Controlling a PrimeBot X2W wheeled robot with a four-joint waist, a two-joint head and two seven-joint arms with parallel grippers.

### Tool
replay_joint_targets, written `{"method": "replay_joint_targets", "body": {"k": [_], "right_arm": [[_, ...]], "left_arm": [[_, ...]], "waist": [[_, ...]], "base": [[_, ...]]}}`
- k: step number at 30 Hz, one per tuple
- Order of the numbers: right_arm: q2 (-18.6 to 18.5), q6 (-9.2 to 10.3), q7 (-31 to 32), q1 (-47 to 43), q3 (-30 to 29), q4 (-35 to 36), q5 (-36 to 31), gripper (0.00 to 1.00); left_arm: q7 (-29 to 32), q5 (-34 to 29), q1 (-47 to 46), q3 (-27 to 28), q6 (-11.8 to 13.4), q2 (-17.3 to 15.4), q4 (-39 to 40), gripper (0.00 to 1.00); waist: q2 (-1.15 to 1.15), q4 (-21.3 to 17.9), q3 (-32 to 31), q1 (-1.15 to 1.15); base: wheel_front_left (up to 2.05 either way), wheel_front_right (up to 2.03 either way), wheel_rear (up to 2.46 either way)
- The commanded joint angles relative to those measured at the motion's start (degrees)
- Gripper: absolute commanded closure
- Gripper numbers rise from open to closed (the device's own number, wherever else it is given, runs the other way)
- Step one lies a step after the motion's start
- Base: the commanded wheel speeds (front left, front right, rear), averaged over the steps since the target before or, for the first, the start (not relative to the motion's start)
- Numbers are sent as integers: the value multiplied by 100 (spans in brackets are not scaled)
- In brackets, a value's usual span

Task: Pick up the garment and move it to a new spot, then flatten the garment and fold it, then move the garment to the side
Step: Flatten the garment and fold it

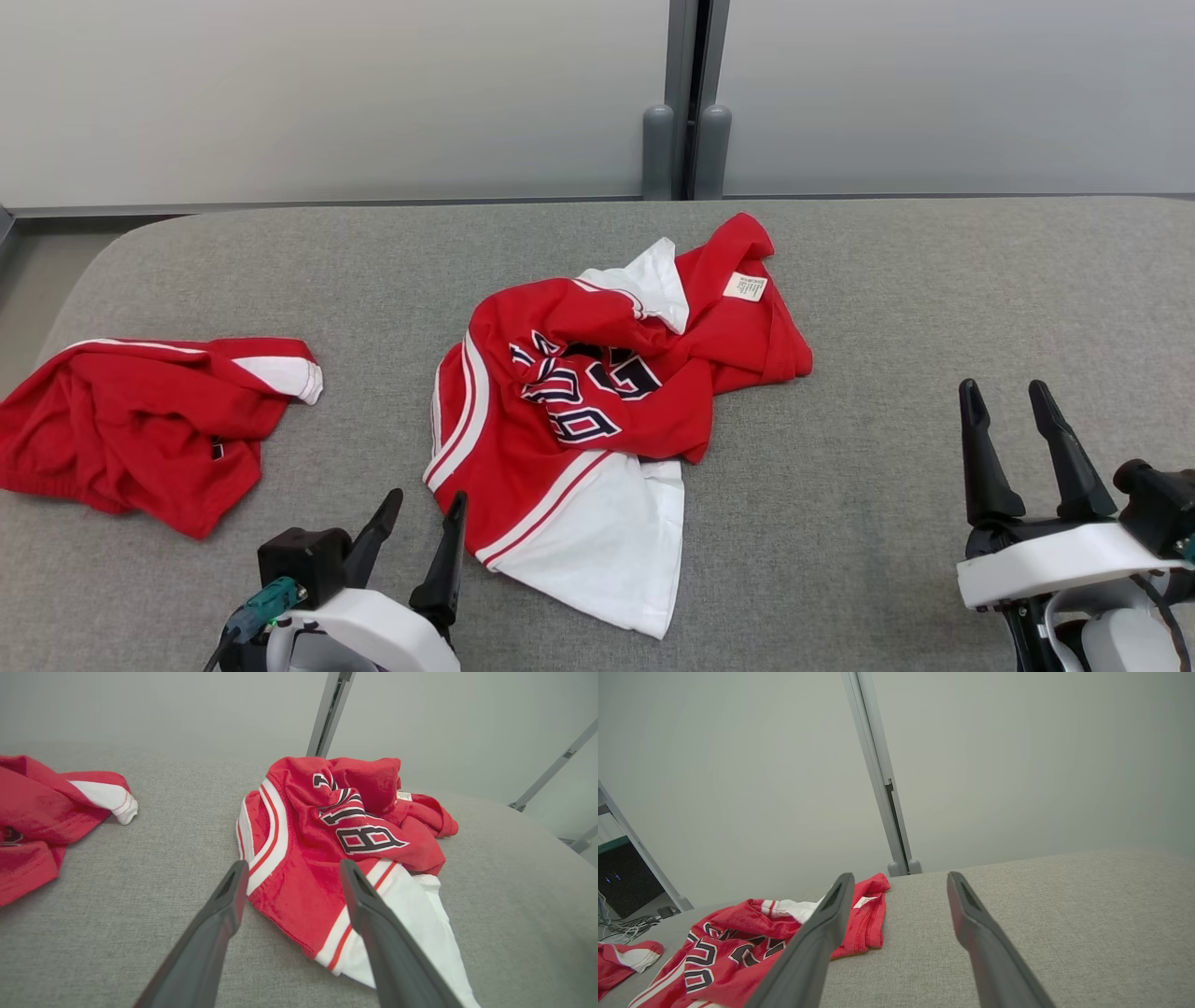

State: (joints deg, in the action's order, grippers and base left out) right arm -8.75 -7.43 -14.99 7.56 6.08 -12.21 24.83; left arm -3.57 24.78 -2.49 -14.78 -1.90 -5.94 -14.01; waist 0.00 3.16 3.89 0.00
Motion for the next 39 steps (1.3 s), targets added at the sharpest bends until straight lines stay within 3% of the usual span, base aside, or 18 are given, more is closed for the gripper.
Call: {"method": "replay_joint_targets", "body": {"k": [1,9,15,23,24,25,26,27,34,39], "right_arm": [[9,-11,-26,-50,-37,29,-51,0],[32,-11,-27,27,-99,5,-127,0],[115,-11,-27,83,-70,-69,-101,0],[141,-11,-28,180,-91,-107,-113,0],[147,-11,-28,195,-95,-118,-118,0],[155,-11,-28,211,-102,-127,-120,0],[163,-11,-27,225,-107,-137,-124,0],[171,-11,-28,233,-114,-148,-131,0],[183,-11,-28,237,-145,-153,-168,0],[186,-11,-28,165,-154,-176,-167,0]], "left_arm": [[147,111,65,-22,-40,1,36,0],[1401,613,270,-311,-170,27,241,0],[2509,1490,266,-361,10,197,169,0],[2661,2120,-154,-512,-139,268,-113,0],[2637,2195,-210,-537,-157,276,-169,11],[2619,2268,-255,-566,-164,282,-234,39],[2586,2308,-301,-591,-173,285,-306,58],[2517,2339,-351,-605,-196,287,-365,100],[2231,2590,-552,-777,-414,293,-579,100],[2206,2531,-359,-789,-448,47,-148,100]], "waist": [[0,-17,6,0],[0,-63,24,0],[0,-148,52,0],[0,-313,156,0],[0,-321,166,0],[0,-325,174,0],[0,-326,178,0],[0,-323,180,0],[0,-172,123,0],[0,25,48,0]], "base": [[0,0,0],[0,0,0],[0,0,0],[0,0,0],[0,0,0],[0,0,0],[0,0,0],[0,0,0],[0,0,0],[0,0,0]]}}
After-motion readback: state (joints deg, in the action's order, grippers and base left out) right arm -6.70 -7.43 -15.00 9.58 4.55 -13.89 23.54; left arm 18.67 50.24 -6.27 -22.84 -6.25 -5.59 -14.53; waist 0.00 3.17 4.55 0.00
